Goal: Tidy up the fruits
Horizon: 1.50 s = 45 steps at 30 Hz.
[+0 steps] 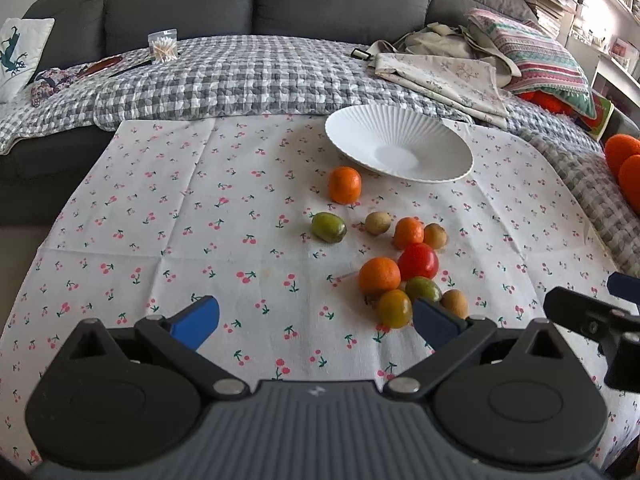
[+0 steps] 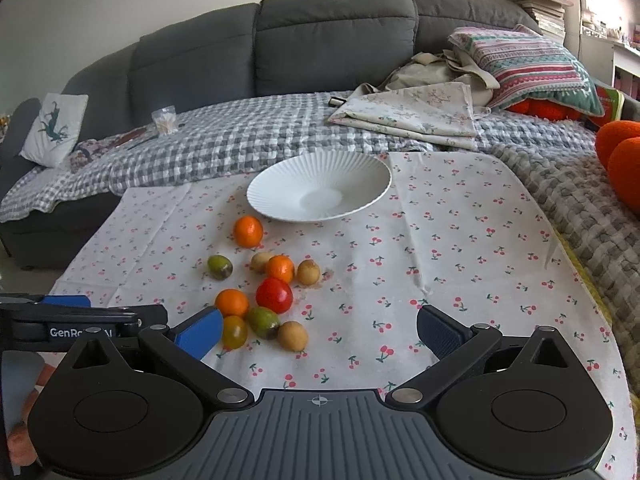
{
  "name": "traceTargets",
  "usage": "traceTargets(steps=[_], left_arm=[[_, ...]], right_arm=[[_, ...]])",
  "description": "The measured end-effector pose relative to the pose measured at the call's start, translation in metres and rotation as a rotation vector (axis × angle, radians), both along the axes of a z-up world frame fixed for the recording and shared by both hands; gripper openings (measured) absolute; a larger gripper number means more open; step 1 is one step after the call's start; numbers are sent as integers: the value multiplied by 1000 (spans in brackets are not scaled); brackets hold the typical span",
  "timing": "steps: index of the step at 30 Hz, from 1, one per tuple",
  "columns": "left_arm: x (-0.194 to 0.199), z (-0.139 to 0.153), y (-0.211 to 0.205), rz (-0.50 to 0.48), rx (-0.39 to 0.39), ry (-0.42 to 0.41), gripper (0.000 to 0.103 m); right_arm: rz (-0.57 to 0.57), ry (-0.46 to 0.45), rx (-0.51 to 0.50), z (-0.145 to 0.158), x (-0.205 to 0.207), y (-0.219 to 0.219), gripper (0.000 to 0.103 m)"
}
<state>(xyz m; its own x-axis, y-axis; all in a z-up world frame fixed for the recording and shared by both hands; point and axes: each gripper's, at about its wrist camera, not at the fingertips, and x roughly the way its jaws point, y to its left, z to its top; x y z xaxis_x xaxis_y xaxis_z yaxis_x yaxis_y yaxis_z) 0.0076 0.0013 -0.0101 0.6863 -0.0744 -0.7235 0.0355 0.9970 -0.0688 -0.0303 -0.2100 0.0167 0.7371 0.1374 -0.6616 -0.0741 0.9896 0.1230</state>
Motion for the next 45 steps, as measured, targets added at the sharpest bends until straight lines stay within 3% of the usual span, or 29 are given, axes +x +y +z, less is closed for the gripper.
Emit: traceTargets(steps=[45], left_arm=[[-1,-7,-7,-33,35,-12,102]], right_arm=[[-14,23,-33,-8,3,0,103]])
